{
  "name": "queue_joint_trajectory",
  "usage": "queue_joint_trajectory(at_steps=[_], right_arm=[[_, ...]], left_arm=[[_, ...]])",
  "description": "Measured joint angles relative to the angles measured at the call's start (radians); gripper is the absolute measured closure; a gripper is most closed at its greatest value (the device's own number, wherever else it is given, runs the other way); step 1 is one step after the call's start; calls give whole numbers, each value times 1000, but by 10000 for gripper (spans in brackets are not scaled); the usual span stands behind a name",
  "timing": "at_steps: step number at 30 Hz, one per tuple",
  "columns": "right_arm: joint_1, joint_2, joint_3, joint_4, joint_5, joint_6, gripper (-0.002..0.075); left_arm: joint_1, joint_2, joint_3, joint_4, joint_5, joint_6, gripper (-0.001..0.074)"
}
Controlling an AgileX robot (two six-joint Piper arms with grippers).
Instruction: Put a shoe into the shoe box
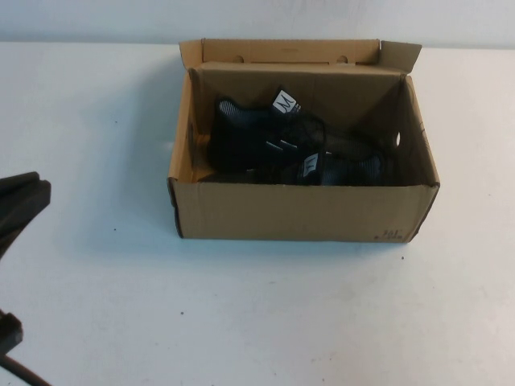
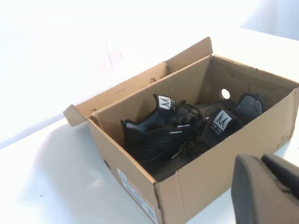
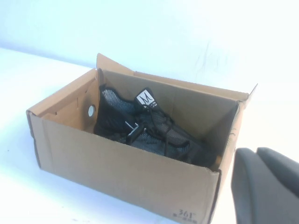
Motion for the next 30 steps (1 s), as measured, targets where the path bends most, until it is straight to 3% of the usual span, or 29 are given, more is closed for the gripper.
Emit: queue_joint_trajectory(at_steps=[30], right_arm=[[0,0,13,0,93,0,742]], left_arm=[[0,-29,38,1,-53,-2,738]])
